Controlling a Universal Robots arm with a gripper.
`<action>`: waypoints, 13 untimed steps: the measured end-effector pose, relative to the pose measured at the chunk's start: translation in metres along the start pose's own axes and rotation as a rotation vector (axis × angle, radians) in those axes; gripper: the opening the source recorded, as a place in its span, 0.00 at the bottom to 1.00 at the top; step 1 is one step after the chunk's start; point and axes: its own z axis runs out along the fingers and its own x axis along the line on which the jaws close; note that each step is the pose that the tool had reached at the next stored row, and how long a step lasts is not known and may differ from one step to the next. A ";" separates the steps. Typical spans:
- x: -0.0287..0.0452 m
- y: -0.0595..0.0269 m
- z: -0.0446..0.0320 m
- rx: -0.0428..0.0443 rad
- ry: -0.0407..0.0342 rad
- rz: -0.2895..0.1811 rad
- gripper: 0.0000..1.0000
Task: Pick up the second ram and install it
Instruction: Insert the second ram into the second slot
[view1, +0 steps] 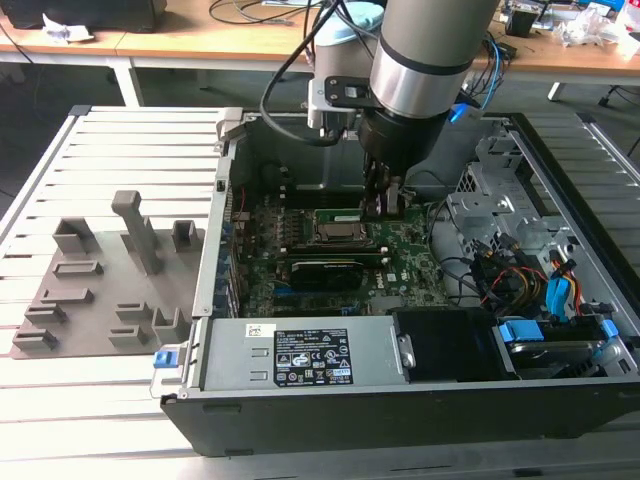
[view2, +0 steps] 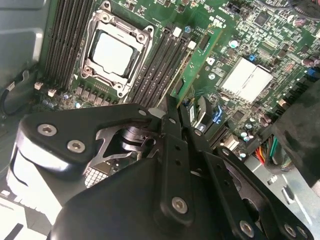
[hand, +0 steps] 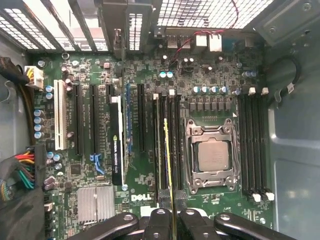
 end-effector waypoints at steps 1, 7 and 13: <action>-0.0003 0.0013 0.0030 0.0004 -0.0004 0.004 0.14; -0.0025 0.0123 0.0172 0.0058 0.0101 0.040 0.14; -0.0096 0.0215 0.0277 0.0075 0.0353 0.041 0.14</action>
